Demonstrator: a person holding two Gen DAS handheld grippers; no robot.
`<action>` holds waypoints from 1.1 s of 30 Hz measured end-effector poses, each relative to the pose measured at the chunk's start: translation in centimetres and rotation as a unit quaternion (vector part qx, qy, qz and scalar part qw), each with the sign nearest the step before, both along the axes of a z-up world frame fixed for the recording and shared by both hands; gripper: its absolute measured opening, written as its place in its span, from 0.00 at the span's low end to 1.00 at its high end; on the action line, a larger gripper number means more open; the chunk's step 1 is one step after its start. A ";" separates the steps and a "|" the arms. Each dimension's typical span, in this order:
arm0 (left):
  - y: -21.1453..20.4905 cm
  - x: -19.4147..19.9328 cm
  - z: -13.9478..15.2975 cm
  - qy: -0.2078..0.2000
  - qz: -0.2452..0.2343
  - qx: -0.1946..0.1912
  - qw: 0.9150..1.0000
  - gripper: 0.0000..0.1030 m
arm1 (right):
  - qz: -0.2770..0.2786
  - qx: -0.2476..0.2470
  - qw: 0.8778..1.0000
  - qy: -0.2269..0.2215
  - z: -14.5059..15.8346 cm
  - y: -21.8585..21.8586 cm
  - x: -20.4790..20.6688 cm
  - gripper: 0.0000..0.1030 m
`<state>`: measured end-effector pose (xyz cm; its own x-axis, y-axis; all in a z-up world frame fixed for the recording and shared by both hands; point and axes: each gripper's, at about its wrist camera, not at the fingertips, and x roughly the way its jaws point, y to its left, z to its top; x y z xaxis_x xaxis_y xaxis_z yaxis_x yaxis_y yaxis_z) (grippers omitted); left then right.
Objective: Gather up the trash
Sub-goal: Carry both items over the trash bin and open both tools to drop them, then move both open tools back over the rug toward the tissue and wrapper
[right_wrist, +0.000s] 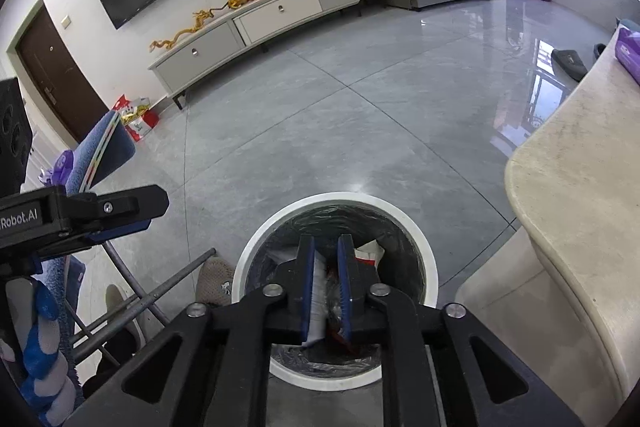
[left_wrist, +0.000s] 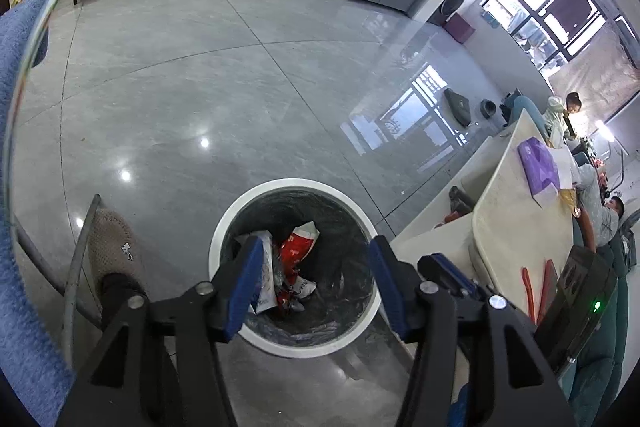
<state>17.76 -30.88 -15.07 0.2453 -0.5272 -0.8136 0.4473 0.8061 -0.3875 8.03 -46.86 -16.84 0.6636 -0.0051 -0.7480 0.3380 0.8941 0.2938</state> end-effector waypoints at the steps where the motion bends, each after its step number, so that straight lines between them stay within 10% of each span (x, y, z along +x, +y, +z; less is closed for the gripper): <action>1: 0.3 -0.3 0.4 -0.005 -0.002 0.001 1.000 0.52 | -0.001 -0.001 1.000 -0.002 0.2 0.0 -0.2 0.13; 12: 9.2 -5.3 7.3 -0.174 0.071 0.073 0.980 0.52 | 0.034 -0.026 0.997 -0.058 5.9 4.5 -1.8 0.34; 20: 19.9 -9.3 12.4 -0.284 0.192 0.120 0.932 0.60 | 0.106 -0.035 0.987 -0.116 10.9 11.6 -1.2 0.38; 33: 31.1 -15.6 16.8 -0.353 0.325 0.137 0.866 0.72 | 0.201 -0.055 0.961 -0.183 17.2 22.1 -3.1 0.50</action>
<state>2.15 0.23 1.75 0.9061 0.0979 -0.4117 -0.0881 0.9952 0.0428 4.96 -24.74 0.32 0.8475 0.2407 -0.4731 -0.1490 0.9633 0.2231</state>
